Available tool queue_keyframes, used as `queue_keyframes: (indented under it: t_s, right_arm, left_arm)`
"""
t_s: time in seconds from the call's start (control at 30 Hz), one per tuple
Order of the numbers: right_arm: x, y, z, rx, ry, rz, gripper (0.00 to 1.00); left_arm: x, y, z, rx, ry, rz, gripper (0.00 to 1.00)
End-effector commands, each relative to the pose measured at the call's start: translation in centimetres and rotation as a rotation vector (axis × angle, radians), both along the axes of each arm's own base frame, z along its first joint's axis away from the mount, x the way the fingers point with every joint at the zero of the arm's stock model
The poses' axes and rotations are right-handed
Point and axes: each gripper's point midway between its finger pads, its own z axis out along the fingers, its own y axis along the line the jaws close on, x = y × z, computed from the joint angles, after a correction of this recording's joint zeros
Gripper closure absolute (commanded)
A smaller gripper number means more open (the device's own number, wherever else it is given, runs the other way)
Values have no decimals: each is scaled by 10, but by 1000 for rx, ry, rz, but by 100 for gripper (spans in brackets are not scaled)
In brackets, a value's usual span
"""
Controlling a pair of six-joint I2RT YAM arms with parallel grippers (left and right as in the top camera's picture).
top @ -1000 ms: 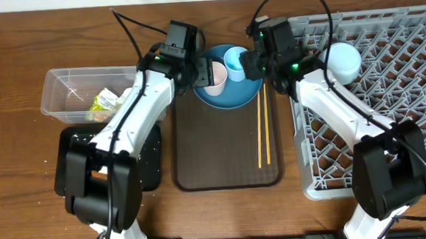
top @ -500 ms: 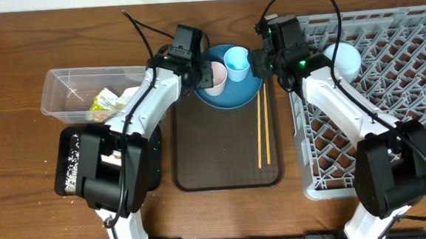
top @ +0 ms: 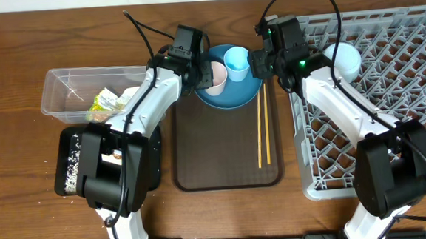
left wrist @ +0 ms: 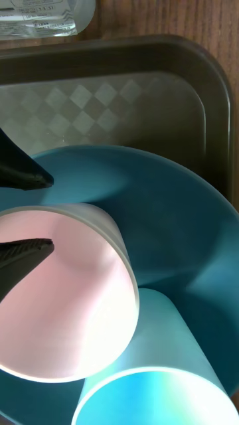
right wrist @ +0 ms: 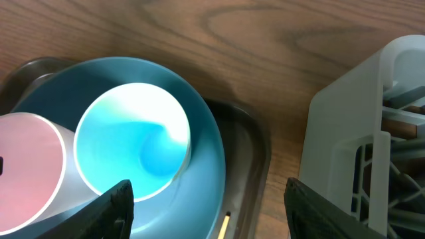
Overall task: Sort waste into correct bins and load items into the dishwasher rack
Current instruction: 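Lower the left gripper and grasp the pink cup on the plate, then lift the pink cup with the left gripper and tilt it sideways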
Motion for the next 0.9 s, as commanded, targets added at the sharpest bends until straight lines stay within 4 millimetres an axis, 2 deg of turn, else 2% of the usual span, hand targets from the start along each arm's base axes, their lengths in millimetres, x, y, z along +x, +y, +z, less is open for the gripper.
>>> queue_keyframes:
  t_s: [0.0,0.4,0.43,0.57,0.77,0.87]
  right_arm:
    - [1,-2,16,4,-32,-2,33]
    - [2,-2,16,4,-32,-2,32]
    - [2,-2,16,4,-32,-2,32]
    - [2,-2,16,4,-33,-2,32]
    - [2,-2,16,4,-33,-2,30]
    - [2,-2,17,6,-36,-2,26]
  left_arm:
    - [3,2,-3,16,-4,9,75]
    - [-1,1,-18,22,36,21,75]
    - [0,1,-17,21,32,21,78]
    - [3,3,-9,13,12,29,94]
    - [6,8,12,-2,-29,40,94]
    - [9,12,27,-14,-60,51,94]
